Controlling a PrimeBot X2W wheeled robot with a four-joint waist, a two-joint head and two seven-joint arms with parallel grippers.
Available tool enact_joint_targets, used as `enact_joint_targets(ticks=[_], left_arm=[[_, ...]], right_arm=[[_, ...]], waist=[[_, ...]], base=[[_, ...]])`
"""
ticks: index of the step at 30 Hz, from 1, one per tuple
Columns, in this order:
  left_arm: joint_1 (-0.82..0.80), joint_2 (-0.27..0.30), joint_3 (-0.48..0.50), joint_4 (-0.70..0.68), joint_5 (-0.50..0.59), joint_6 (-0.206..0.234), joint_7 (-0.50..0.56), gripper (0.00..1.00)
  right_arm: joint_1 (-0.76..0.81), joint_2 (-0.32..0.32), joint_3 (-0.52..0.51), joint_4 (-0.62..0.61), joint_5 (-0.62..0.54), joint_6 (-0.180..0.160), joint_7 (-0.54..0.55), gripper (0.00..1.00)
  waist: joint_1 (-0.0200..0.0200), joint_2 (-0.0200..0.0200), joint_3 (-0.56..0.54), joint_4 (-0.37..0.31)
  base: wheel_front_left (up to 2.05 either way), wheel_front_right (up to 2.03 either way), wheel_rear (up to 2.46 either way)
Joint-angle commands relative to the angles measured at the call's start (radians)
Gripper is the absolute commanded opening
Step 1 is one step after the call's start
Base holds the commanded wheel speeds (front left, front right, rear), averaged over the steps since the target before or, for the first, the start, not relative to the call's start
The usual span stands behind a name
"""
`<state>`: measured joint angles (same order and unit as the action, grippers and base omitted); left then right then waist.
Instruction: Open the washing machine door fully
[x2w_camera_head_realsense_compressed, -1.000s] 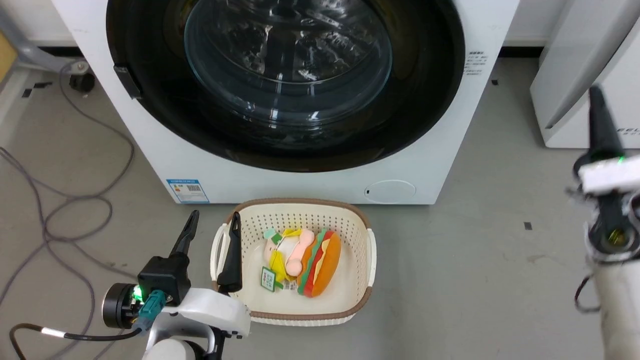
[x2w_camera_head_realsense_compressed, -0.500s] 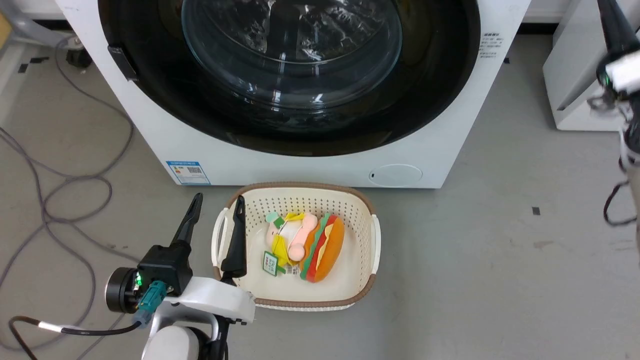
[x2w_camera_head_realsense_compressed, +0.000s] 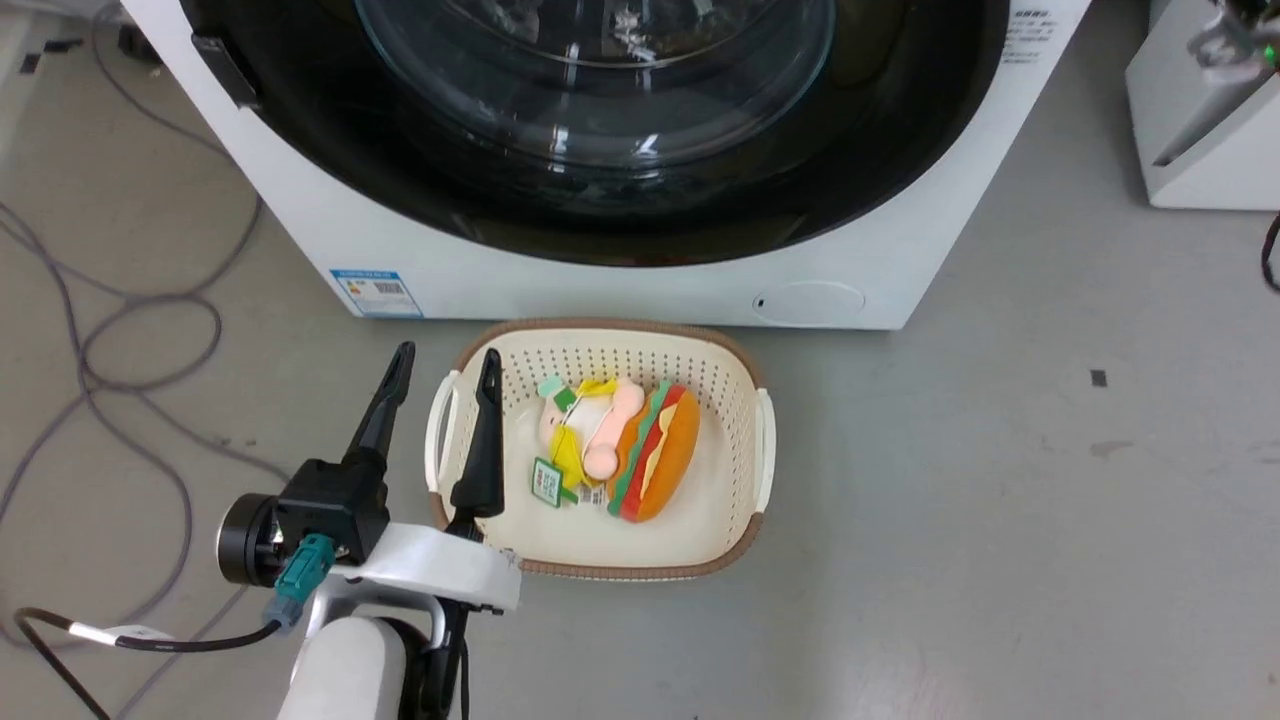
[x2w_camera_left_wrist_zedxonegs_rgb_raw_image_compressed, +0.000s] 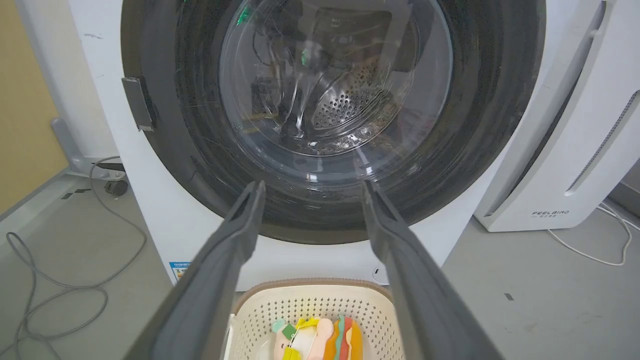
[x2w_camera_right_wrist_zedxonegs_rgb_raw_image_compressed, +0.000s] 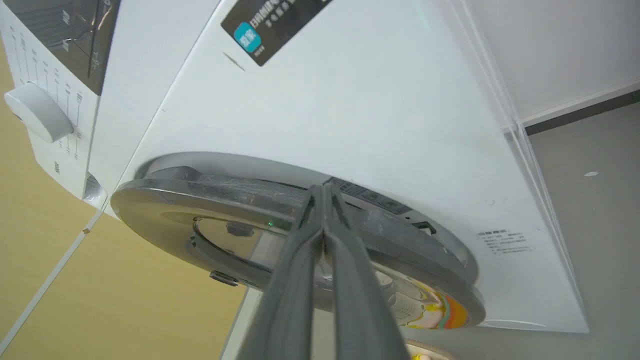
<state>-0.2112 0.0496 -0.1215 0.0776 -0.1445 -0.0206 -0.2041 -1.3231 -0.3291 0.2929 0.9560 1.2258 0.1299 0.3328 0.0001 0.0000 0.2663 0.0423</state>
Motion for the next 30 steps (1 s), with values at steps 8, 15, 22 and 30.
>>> enact_joint_targets(ticks=[8,15,22,30], left_arm=[[-0.045,0.001,-0.021,0.008,-0.025,0.000,-0.026,1.00],[-0.075,0.001,-0.035,0.010,-0.038,0.002,-0.041,1.00],[-0.092,0.001,-0.043,0.016,-0.048,0.004,-0.055,1.00],[-0.100,0.001,-0.046,0.020,-0.052,0.003,-0.058,1.00]], right_arm=[[-0.161,0.016,0.091,0.126,0.068,0.001,0.085,0.00],[-0.266,0.021,0.143,0.207,0.119,0.001,0.120,0.00],[-0.356,0.034,0.203,0.277,0.174,0.001,0.197,0.00],[-0.340,0.042,0.233,0.261,0.172,0.001,0.256,0.00]], waist=[[-0.0001,0.0000,0.050,0.022],[-0.0001,0.0000,0.090,0.040],[-0.0001,0.0000,0.121,0.048],[-0.0001,0.0000,0.124,0.045]], base=[[0.00,0.00,0.00],[0.00,0.00,0.00],[0.00,0.00,0.00],[0.00,0.00,0.00]])
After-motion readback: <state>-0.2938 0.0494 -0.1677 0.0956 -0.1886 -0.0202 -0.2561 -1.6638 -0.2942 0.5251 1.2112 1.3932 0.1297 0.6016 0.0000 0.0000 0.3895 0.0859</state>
